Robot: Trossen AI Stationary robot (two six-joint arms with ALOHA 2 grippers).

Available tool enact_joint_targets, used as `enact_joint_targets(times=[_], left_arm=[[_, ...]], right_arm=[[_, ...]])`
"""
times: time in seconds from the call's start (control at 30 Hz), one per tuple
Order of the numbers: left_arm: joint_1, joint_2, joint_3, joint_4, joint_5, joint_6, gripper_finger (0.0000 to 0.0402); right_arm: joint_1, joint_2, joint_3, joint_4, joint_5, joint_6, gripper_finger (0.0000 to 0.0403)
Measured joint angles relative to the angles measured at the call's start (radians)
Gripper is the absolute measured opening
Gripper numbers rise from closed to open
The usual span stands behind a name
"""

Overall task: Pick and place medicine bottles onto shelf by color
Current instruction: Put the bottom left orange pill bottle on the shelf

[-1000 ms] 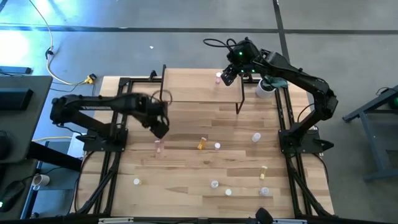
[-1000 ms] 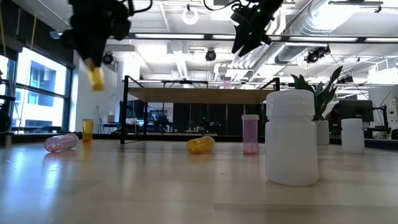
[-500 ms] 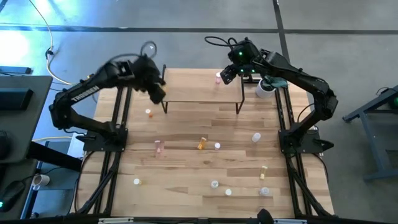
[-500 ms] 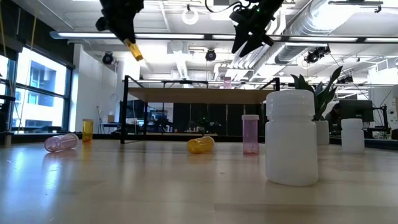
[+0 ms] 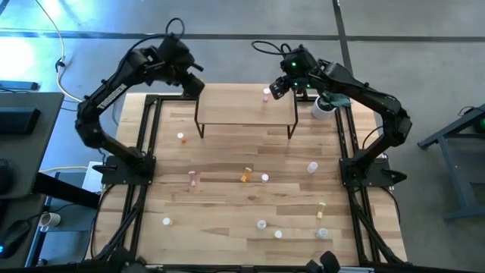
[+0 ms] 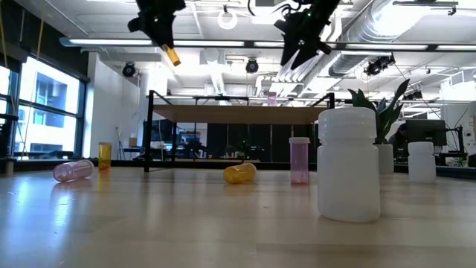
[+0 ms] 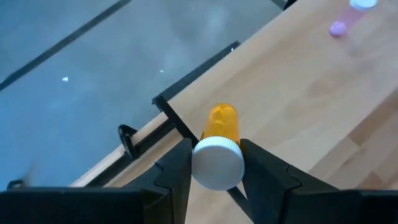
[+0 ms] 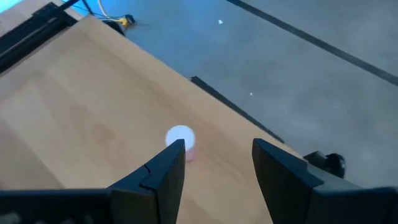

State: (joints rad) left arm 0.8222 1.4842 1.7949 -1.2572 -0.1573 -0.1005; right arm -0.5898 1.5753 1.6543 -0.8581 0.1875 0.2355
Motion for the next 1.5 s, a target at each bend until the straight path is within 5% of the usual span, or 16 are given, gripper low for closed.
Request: enact_joint_targets(times=[0.57, 1.5], left_arm=[[0.000, 0.325, 0.274, -0.207, 0.026, -0.024, 0.0113], [-0.003, 0.501, 0.284, -0.231, 0.020, -0.077, 0.0113]], right_arm=[[-0.079, 0.000, 0.000, 0.000, 0.002, -0.120, 0.0179], [-0.079, 0.000, 0.000, -0.025, 0.002, -0.177, 0.0179]])
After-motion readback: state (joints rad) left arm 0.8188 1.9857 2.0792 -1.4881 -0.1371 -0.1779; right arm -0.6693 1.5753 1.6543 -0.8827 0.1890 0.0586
